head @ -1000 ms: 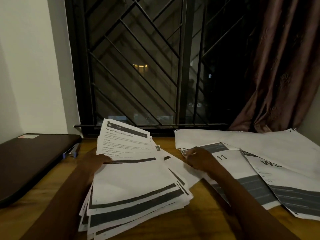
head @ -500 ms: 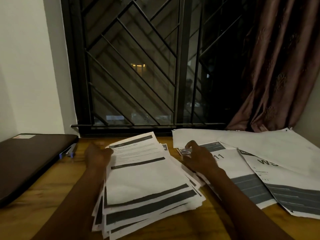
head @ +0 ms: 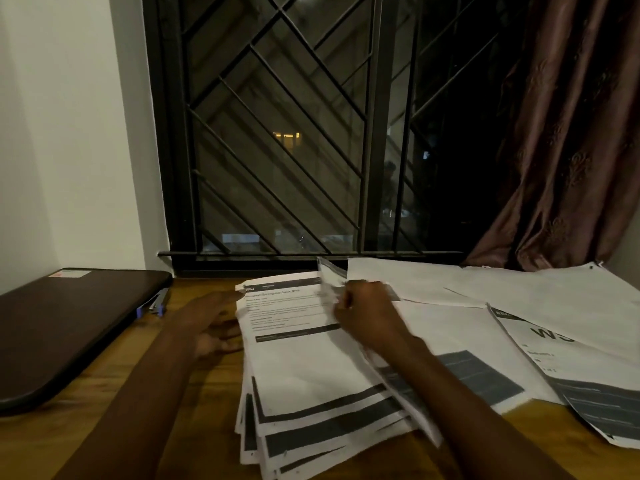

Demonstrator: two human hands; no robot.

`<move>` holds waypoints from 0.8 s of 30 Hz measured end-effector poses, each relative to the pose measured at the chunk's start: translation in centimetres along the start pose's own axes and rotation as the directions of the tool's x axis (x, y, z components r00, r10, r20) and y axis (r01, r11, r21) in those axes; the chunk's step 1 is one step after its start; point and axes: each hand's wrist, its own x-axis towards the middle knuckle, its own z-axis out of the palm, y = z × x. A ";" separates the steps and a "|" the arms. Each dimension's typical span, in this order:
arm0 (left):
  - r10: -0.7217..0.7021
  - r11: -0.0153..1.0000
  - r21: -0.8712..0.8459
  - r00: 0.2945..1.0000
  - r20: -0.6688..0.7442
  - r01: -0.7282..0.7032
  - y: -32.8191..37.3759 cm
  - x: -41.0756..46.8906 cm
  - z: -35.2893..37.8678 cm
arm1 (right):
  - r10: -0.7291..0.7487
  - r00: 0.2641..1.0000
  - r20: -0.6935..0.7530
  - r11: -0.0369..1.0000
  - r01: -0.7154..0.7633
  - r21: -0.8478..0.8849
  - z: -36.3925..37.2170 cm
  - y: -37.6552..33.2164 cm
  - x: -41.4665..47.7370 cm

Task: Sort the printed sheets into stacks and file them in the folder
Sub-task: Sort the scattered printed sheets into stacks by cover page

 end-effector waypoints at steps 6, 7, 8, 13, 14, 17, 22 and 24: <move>-0.075 0.985 -0.153 0.996 0.039 0.081 -1.1 -0.2 1.6 | -0.143 0.965 0.220 0.947 0.068 0.314 4.0 -3.8 -0.9; -0.077 0.984 -0.158 0.996 0.044 0.083 -1.1 -0.2 1.8 | -0.145 0.971 0.192 0.941 0.075 0.331 3.7 -3.2 -0.4; -0.076 0.983 -0.162 0.996 0.047 0.083 -1.1 -0.2 2.0 | -0.101 0.987 0.128 0.945 0.056 0.321 2.9 -2.3 0.1; -0.061 0.993 -0.098 0.995 0.080 0.068 -1.2 -0.1 2.7 | 0.309 0.950 0.042 0.945 -0.302 -0.126 -0.1 7.0 2.0; -0.044 0.997 -0.061 0.995 0.088 0.049 -1.4 0.0 2.9 | 0.364 0.926 0.100 0.923 -0.344 -0.169 0.1 8.1 1.9; 0.038 0.998 0.054 0.997 0.063 -0.042 -2.2 0.7 3.7 | 0.348 0.918 0.192 0.937 -0.344 -0.057 0.9 8.7 1.7; 0.188 0.964 0.196 0.982 -0.020 -0.180 -4.2 1.5 4.8 | 0.262 0.920 0.290 0.961 -0.275 0.002 0.7 8.0 2.3; 0.226 0.958 0.191 0.972 -0.057 -0.212 -4.4 2.0 4.8 | 0.268 0.905 0.331 0.947 -0.310 0.081 0.4 7.9 2.2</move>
